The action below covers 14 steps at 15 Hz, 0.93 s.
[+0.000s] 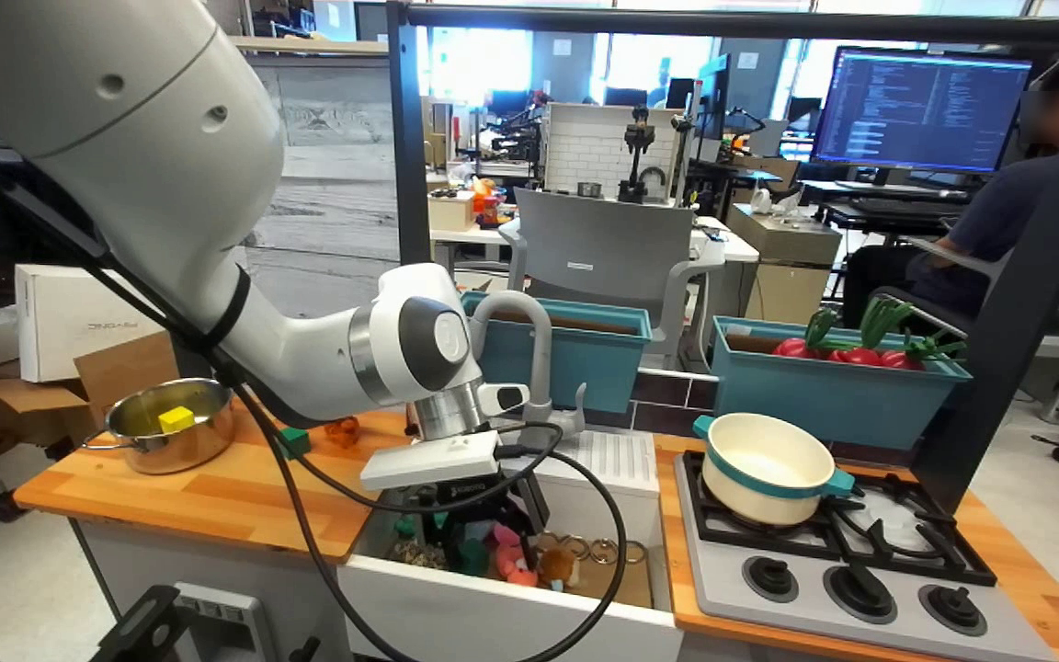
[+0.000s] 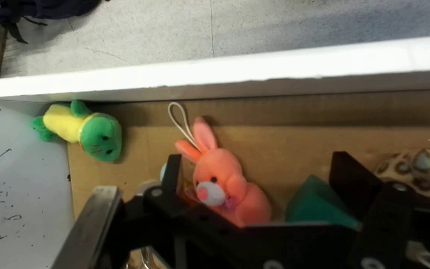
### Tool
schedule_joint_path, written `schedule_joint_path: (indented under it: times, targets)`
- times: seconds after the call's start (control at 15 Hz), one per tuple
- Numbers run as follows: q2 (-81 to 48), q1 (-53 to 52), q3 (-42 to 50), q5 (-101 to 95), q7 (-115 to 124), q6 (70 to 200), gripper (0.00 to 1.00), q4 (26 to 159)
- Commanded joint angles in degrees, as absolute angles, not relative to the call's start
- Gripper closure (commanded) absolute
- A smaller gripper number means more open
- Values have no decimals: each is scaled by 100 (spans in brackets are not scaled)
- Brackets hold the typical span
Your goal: Pick up the orange and brown plush toys from the sink and place them on the countertop
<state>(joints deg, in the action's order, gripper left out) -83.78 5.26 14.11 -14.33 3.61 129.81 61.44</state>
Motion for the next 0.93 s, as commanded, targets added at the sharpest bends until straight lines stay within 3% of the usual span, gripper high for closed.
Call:
schedule_joint_path:
  times: [0.0, 0.27, 0.33, 0.47, 0.87]
  targets:
    - [-8887, 575, 1427, -1355, 402, 12441, 0, 5236]
    - [-8532, 577, 1388, -1428, 445, 12436, 0, 5654]
    - [-8519, 599, 1384, -1429, 412, 12418, 25, 5650]
    - [-8504, 646, 1366, -1420, 345, 12331, 35, 5640]
    - [-8550, 781, 1341, -1388, 299, 12076, 82, 5467]
